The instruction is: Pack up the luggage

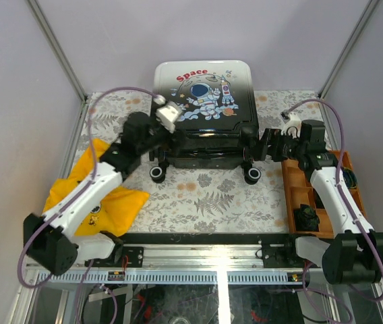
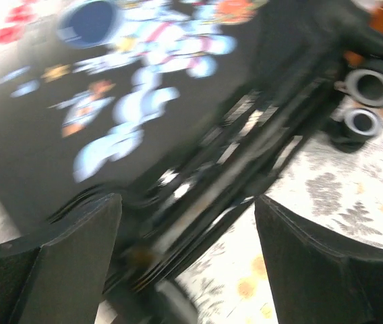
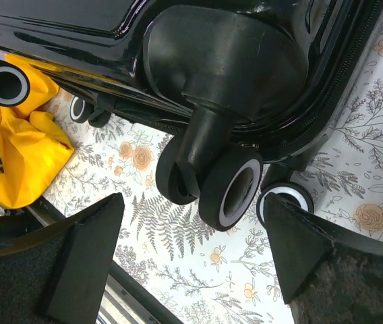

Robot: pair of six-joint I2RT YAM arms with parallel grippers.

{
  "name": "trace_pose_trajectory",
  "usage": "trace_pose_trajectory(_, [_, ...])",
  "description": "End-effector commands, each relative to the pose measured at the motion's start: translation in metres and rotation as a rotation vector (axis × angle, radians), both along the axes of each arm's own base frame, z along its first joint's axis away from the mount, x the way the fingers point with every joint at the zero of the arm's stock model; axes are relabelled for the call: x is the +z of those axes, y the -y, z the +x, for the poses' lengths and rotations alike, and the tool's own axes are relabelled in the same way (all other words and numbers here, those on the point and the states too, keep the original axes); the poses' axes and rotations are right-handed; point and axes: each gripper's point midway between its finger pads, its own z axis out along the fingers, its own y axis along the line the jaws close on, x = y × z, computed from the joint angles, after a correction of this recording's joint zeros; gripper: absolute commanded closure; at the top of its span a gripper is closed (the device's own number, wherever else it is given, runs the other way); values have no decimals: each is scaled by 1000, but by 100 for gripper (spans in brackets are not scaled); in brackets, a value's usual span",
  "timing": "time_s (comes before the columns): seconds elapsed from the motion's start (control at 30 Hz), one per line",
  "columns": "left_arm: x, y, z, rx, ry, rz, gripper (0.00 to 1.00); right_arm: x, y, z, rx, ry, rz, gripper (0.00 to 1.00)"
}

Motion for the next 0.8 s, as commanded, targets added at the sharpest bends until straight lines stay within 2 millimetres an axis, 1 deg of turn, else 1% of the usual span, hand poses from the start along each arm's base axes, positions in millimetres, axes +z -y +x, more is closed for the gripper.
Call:
trace_pose_trajectory(0.0, [12,-87,-7,288,-131,38,20,4,2,6,-27,-16,-53,9])
trace_pose_trajectory(0.03, [7,-106,-9,340,-157,69,20,2,1,5,-24,-22,-53,9])
trace_pose_trajectory(0.1, [-7,-124,-21,380,-230,116,20,0,-1,3,-15,-27,-48,9])
trace_pose_trajectory(0.17, [-16,-127,-29,395,-281,128,18,-1,-4,2,-10,-36,-40,9])
trace_pose_trajectory(0.27, [-32,-128,-29,451,-360,98,16,-5,-9,1,-13,-61,-32,9])
trace_pose_trajectory(0.33, [-39,-123,-24,464,-395,68,15,-9,-13,0,-14,-69,-40,9])
trace_pose_trajectory(0.4, [-42,-113,-19,446,-422,35,14,-13,-16,1,-15,-66,-52,9])
trace_pose_trajectory(0.53, [-54,-94,-7,441,-467,-3,13,-20,-22,7,-31,-71,-86,9])
trace_pose_trajectory(0.57, [-54,-88,-4,441,-464,-10,13,-21,-22,10,-41,-67,-99,9])
trace_pose_trajectory(0.67, [-59,-68,-7,404,-458,3,11,-22,-25,15,-42,-52,-120,9])
trace_pose_trajectory(0.73, [-69,-65,-10,420,-463,24,11,-25,-27,16,-35,-57,-131,10])
trace_pose_trajectory(0.77, [-74,-68,-10,446,-471,28,13,-26,-28,16,-32,-62,-136,10])
